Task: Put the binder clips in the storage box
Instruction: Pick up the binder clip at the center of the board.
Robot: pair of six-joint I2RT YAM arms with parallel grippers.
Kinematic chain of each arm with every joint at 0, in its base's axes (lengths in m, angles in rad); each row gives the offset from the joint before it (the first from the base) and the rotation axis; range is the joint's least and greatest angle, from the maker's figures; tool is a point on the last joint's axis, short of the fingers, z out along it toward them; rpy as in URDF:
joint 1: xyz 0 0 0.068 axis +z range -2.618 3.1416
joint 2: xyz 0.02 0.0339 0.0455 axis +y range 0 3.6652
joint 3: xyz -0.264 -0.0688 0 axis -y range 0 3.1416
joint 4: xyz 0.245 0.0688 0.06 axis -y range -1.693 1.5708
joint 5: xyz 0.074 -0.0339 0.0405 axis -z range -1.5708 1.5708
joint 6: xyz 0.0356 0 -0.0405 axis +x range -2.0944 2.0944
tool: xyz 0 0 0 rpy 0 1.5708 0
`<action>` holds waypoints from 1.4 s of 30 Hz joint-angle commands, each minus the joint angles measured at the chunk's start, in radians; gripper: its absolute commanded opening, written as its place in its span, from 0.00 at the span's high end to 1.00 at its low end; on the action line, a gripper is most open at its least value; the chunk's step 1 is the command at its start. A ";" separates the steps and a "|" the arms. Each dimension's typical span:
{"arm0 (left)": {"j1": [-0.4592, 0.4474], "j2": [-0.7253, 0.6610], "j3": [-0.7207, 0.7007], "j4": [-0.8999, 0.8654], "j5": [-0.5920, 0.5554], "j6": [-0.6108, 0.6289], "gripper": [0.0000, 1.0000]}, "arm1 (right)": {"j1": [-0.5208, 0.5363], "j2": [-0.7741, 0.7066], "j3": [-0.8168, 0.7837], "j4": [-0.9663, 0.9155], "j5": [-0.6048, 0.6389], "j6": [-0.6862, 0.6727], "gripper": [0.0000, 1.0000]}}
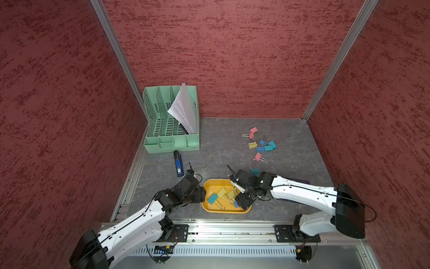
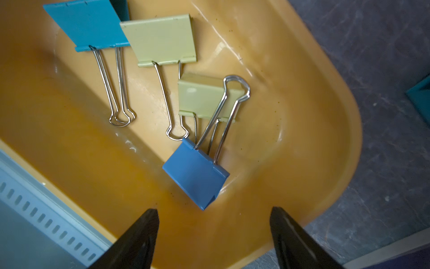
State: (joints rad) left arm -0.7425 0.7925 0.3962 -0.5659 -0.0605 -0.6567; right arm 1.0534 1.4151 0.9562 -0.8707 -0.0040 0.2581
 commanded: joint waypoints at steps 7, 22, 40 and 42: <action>-0.005 -0.012 -0.008 0.016 0.001 0.013 0.25 | -0.160 -0.179 0.125 -0.065 0.203 0.005 0.02; -0.007 -0.010 -0.009 0.019 0.001 0.014 0.25 | -0.568 0.121 0.134 0.108 0.057 0.100 0.03; -0.008 -0.005 -0.008 0.021 0.005 0.015 0.25 | -0.552 0.293 0.104 0.204 0.061 0.148 0.08; -0.008 -0.005 -0.008 0.021 0.005 0.014 0.25 | -0.552 0.306 0.098 0.207 0.070 0.150 0.09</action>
State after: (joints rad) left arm -0.7467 0.7910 0.3962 -0.5602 -0.0570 -0.6563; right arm 0.4950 1.7111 1.0695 -0.6922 0.0433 0.3943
